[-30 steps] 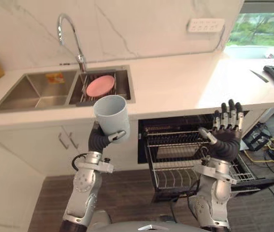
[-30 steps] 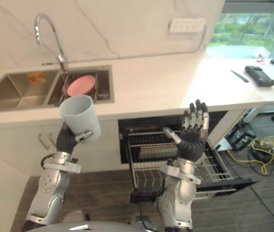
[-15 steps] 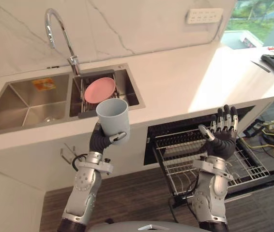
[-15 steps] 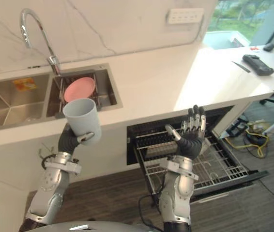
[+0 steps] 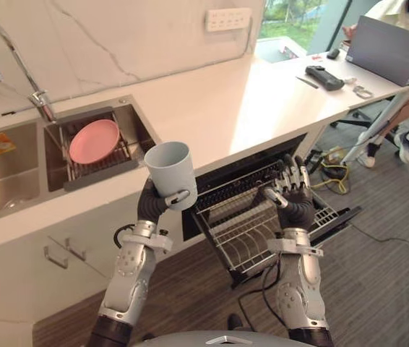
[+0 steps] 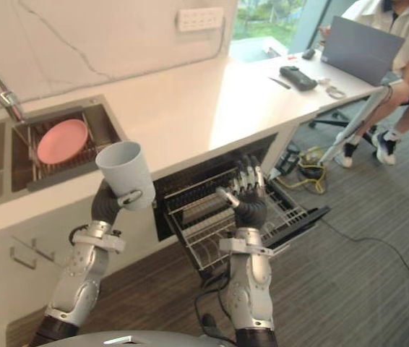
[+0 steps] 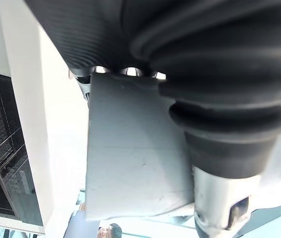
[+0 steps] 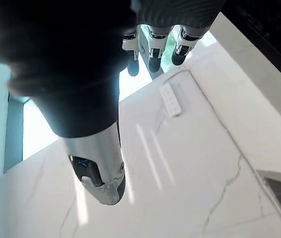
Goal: Walk over to the sink, pick up the cup, carry it to the dishwasher, place the cup inside the dishwasher, then close the dishwasher door
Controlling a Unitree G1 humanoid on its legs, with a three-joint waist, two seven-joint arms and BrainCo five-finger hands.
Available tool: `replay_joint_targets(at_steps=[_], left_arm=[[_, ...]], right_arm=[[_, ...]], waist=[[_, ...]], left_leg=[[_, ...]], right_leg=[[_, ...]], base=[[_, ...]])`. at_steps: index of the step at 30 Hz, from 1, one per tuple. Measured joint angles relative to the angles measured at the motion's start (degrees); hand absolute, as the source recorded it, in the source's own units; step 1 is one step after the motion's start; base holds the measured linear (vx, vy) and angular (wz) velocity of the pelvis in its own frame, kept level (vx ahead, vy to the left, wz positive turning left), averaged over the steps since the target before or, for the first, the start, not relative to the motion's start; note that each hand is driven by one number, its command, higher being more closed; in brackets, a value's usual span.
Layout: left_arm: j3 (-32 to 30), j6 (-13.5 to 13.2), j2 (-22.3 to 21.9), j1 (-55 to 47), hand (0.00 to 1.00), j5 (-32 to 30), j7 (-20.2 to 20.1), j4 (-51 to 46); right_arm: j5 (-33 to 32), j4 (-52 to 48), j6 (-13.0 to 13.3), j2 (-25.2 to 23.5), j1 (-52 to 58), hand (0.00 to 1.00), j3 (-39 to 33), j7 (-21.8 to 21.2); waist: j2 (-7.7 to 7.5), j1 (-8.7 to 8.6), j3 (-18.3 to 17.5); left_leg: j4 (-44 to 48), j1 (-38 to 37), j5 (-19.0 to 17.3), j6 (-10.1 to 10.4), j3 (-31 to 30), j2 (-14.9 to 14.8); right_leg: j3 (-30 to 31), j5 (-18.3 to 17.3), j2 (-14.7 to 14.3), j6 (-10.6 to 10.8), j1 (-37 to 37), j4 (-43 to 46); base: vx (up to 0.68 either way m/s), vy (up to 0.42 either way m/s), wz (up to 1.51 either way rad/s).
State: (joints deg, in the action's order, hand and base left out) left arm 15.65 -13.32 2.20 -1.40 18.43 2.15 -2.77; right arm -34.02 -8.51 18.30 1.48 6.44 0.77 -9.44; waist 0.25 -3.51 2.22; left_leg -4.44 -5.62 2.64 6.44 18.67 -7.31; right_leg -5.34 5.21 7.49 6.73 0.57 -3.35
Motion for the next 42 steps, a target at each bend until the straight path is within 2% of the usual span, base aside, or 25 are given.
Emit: replay_joint_targets(at_steps=[5,10,19,20,23,24,29,31,36,38,42], left_arm=[[2.54,-2.45,-0.61,3.35,1.0,-2.64,4.3,2.42],[3.26,-2.96,-1.05,7.29,1.0,-5.48,8.96,7.46],[3.58,-3.03,-1.1,7.54,1.0,-6.5,12.61,8.67],[3.58,-3.17,-1.08,7.54,1.0,-8.09,12.71,9.09],[4.45,-3.61,-1.07,7.55,1.0,-12.44,14.28,10.29],[5.74,-4.83,-1.02,9.04,1.0,-19.76,18.93,11.41],[5.73,-4.83,-1.02,9.04,1.0,-19.78,19.04,11.4],[5.71,-4.83,-1.08,9.04,1.0,-19.86,20.23,11.27],[4.45,-4.82,-1.18,9.06,1.0,-22.82,27.42,10.36],[4.09,-4.8,-1.2,9.06,1.0,-24.73,32.19,9.05],[2.68,-4.49,-2.24,9.06,1.0,-27.28,37.6,7.82]], right_arm=[[-4.17,-2.43,-4.83,1.56,-0.05,0.0,2.69,-4.99],[-6.82,-4.49,-7.56,2.05,-0.27,0.0,3.58,-7.9],[-9.58,-4.5,-8.41,3.73,-0.32,0.0,4.06,-8.97],[-9.58,-4.5,-8.41,3.71,-0.33,0.0,4.14,-8.97],[-9.48,-4.51,-8.4,3.72,-0.41,0.0,4.44,-8.82],[-8.42,-6.36,-8.38,3.9,-1.79,0.0,5.84,-8.8],[-8.41,-6.35,-8.38,3.92,-1.79,0.0,5.91,-8.78],[-8.37,-6.3,-8.38,4.02,-1.79,0.0,6.12,-8.66],[-8.16,-6.07,-8.42,4.97,-2.57,0.0,9.36,-5.78],[-5.09,-6.03,-8.53,5.07,-3.12,0.0,10.96,-3.45],[-0.21,-6.01,-8.96,4.97,-3.79,0.0,12.71,0.37]], waist=[[0.04,-0.19,-0.33],[-0.02,-1.33,-0.7],[-0.03,-1.22,-0.74],[-0.01,-1.2,-0.75],[0.15,-1.2,-0.87],[0.93,-1.22,-1.58],[0.94,-1.15,-1.59],[0.96,-1.09,-1.6],[0.97,-0.13,-1.57],[0.98,0.57,-1.57],[1.1,0.56,-1.54]], left_leg=[[0.02,-0.32,-0.28,0.79,2.16,-1.26],[0.03,-0.53,-0.44,1.09,4.05,-1.62],[0.03,-1.06,-0.47,0.99,4.76,-1.57],[0.03,-1.06,-0.4,0.97,4.71,-1.57],[0.03,-1.06,-0.27,0.95,4.66,-1.56],[0.03,-1.25,-0.26,0.95,4.98,-1.48],[0.03,-1.2,-0.26,0.95,4.9,-1.48],[0.05,-0.95,-0.18,0.89,4.56,-1.49],[2.25,0.77,-0.53,0.95,2.87,-2.02],[2.98,1.0,-0.76,1.2,2.45,-2.46],[3.8,1.5,-1.04,1.35,2.05,-2.76]], right_leg=[[1.91,1.54,-1.54,-0.18,0.61,-1.26],[3.18,2.26,-2.09,-0.23,1.48,-1.25],[3.34,2.83,-2.09,-0.26,1.35,-1.26],[3.34,2.87,-2.09,-0.28,1.35,-1.27],[3.34,2.94,-2.08,-0.32,1.34,-1.26],[3.87,3.04,-2.1,-0.37,1.48,-1.26],[3.76,3.04,-2.09,-0.37,1.46,-1.27],[3.32,3.04,-2.02,-0.37,1.48,-1.32],[1.18,2.95,-1.88,-0.62,1.69,-1.71],[-1.5,2.47,-1.72,-1.31,1.42,-1.71],[-2.33,2.43,-1.79,-1.45,1.5,-1.71]], base=[[-0.01,-0.038,-0.24],[-0.02,-0.013,-0.23],[-0.03,0.002,-0.04],[-0.04,0.0,0.0],[-0.01,0.0,0.0],[0.0,0.0,0.0],[0.0,0.0,0.0],[0.0,0.0,0.1],[-0.03,-0.015,0.14],[-0.03,-0.029,0.05],[-0.02,-0.016,0.03]])
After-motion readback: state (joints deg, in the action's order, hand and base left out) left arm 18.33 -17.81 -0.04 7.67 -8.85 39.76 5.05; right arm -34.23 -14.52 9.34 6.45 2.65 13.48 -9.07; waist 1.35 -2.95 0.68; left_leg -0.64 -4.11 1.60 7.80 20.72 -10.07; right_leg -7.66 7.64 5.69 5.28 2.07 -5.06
